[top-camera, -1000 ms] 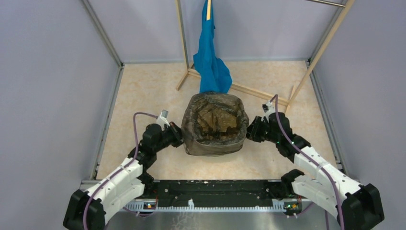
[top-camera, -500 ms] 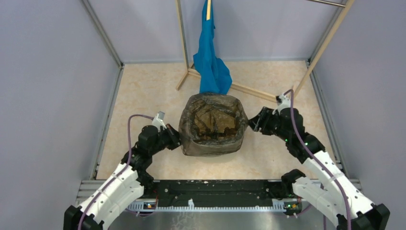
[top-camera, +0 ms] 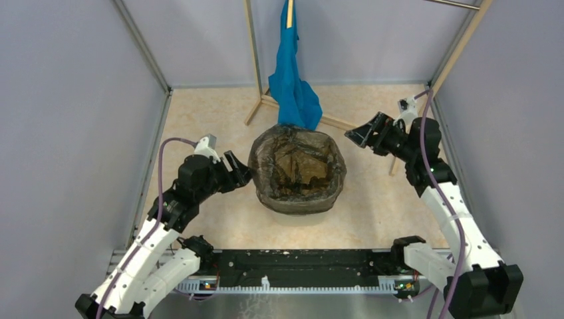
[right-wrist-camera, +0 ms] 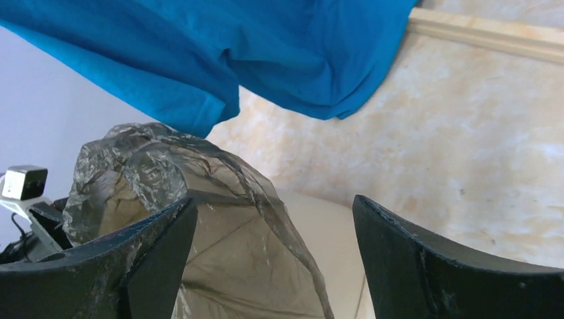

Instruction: Put the trash bags into the trash bin

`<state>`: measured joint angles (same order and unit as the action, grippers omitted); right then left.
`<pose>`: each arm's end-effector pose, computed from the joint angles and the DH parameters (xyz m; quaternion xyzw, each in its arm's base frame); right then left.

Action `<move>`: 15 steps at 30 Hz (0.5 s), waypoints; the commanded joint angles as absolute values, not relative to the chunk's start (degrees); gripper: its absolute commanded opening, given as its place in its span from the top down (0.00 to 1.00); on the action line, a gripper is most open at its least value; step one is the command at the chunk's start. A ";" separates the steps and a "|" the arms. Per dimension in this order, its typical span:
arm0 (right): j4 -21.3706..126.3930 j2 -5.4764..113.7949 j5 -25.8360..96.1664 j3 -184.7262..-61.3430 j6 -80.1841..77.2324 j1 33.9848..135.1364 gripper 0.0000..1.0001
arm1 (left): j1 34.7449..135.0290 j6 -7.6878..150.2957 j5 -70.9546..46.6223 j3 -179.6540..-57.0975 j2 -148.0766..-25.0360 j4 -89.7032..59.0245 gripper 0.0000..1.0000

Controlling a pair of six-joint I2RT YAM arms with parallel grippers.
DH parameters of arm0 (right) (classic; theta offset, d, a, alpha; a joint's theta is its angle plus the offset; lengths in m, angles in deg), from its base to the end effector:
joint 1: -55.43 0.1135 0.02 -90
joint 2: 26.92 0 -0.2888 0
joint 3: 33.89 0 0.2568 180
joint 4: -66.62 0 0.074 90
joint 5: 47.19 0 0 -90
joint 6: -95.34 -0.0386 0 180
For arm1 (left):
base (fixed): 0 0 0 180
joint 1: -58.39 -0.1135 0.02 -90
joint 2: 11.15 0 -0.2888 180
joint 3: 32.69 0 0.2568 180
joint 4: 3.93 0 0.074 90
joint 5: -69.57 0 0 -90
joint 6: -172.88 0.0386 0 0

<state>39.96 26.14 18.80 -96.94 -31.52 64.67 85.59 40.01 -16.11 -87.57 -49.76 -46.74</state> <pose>0.1988 0.0483 0.3575 0.0667 0.7916 0.3822 0.4721 0.1245 -0.0673 0.3154 -0.0962 0.8447 -0.3280 0.4119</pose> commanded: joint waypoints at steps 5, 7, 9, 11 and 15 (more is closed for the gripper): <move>53.50 29.81 4.03 -90.96 -37.99 63.52 0.11 | 84.22 45.88 -22.95 -95.53 -52.87 -59.73 0.14; 55.83 30.55 2.21 -89.28 -38.53 63.52 0.11 | 84.06 45.48 -24.82 -96.51 -52.94 -62.03 0.14; 57.43 31.13 1.04 -87.54 -39.10 63.52 0.13 | 84.05 45.09 -27.38 -97.63 -52.29 -65.21 0.14; 58.75 31.33 0.62 -85.80 -39.32 63.52 0.14 | 84.05 44.34 -30.33 -98.91 -50.90 -68.76 0.14; 65.14 31.71 -2.71 -82.51 -42.81 63.52 0.20 | 84.05 43.88 -27.91 -99.39 -46.18 -68.22 0.17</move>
<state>55.46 31.27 2.14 -84.48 -39.59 63.77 84.30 43.86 -27.63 -96.53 -50.74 -66.37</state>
